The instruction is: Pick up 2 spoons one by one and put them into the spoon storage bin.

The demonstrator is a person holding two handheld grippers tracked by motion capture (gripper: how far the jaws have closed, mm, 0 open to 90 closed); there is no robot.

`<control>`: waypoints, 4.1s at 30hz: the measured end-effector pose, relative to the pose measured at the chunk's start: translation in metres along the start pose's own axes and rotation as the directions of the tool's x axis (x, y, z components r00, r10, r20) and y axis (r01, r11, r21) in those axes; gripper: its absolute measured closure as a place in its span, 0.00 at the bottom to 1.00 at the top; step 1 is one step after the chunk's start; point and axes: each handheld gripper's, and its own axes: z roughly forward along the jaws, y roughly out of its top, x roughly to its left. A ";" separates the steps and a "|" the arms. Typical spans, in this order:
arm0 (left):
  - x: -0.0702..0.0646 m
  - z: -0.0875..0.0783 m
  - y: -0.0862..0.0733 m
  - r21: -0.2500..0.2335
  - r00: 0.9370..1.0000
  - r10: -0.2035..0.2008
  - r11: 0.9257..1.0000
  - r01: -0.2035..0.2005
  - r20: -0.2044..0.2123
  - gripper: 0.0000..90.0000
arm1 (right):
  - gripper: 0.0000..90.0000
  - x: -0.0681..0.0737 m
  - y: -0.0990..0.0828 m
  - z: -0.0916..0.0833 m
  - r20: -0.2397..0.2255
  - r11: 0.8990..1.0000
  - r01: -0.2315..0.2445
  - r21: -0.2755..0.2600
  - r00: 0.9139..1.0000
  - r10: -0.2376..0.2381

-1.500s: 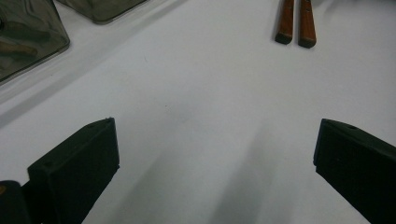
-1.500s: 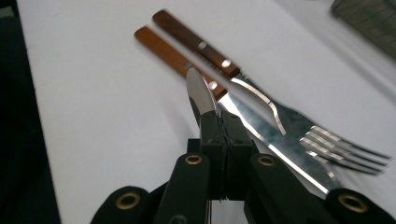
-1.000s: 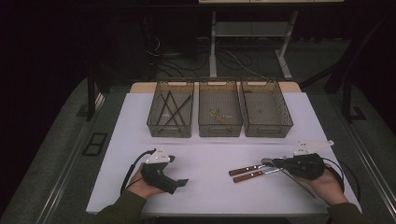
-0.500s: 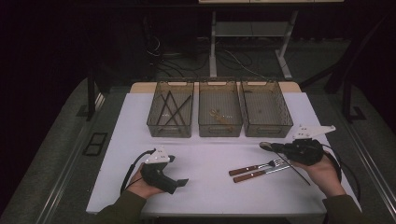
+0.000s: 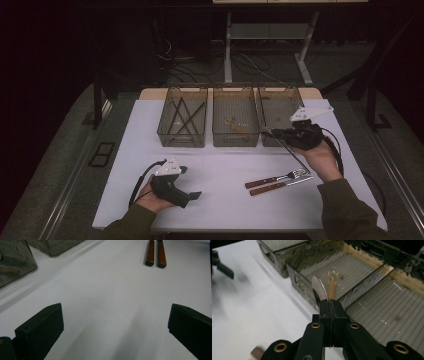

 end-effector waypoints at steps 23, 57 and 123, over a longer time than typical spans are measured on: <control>-0.001 -0.004 0.000 -0.031 1.000 0.015 0.999 -0.014 0.021 0.00 | 0.99 -0.020 0.094 0.083 0.057 0.998 -0.061 -0.025 0.996 0.062; -0.001 -0.004 0.001 -0.035 0.999 0.037 0.999 -0.036 0.034 0.00 | 0.88 -0.028 0.082 0.170 0.137 0.989 -0.125 0.080 0.984 0.113; -0.002 -0.002 0.000 -0.010 0.999 0.024 1.000 -0.023 0.022 0.00 | 0.96 0.014 -0.070 -0.005 -0.057 0.997 0.002 0.072 0.998 0.002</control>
